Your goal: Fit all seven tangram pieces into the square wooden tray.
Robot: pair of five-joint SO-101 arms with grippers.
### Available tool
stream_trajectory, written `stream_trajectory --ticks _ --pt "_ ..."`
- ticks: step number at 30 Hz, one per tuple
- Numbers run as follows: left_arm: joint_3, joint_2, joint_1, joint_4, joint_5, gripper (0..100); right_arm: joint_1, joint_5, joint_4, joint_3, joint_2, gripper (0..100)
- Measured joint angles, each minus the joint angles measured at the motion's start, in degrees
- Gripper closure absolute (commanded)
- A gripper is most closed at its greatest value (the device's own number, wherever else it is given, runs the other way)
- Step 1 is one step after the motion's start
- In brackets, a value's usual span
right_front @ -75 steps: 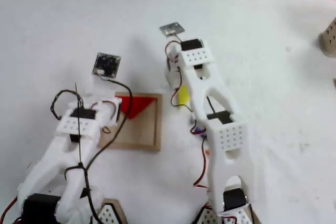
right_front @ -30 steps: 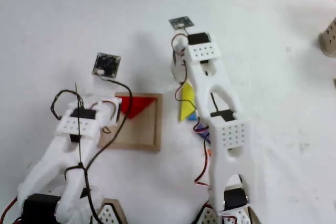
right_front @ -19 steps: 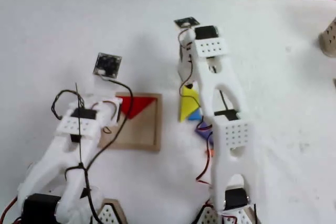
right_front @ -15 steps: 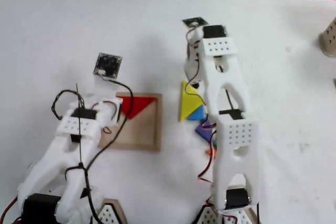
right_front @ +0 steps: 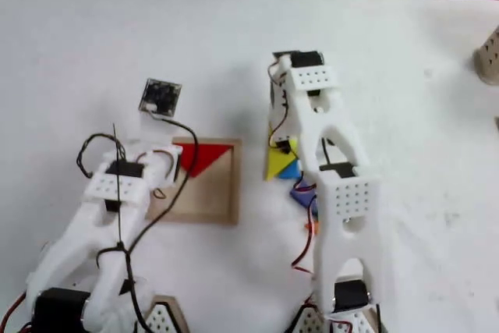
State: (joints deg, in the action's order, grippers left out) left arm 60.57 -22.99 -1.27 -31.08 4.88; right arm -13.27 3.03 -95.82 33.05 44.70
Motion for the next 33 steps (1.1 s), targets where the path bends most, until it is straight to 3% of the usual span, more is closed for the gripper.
stream_trajectory --ticks 12,19,23,28,33 --pt "0.0 0.0 0.0 0.0 0.0 97 -0.3 -4.7 12.8 -28.1 -21.1 67.2" --pt "0.0 0.0 0.0 0.0 0.0 97 -1.3 -17.8 36.2 -49.8 -32.5 67.2" --pt "0.0 0.0 -0.1 0.0 0.0 97 -4.0 -21.8 46.9 -53.3 -32.6 67.2" --pt "0.0 0.0 -0.1 0.0 0.0 97 -4.0 -22.5 48.2 -53.6 -32.6 67.2" --pt "0.0 0.0 0.0 0.0 0.9 97 -4.5 -22.5 43.0 -52.5 -32.6 67.2"
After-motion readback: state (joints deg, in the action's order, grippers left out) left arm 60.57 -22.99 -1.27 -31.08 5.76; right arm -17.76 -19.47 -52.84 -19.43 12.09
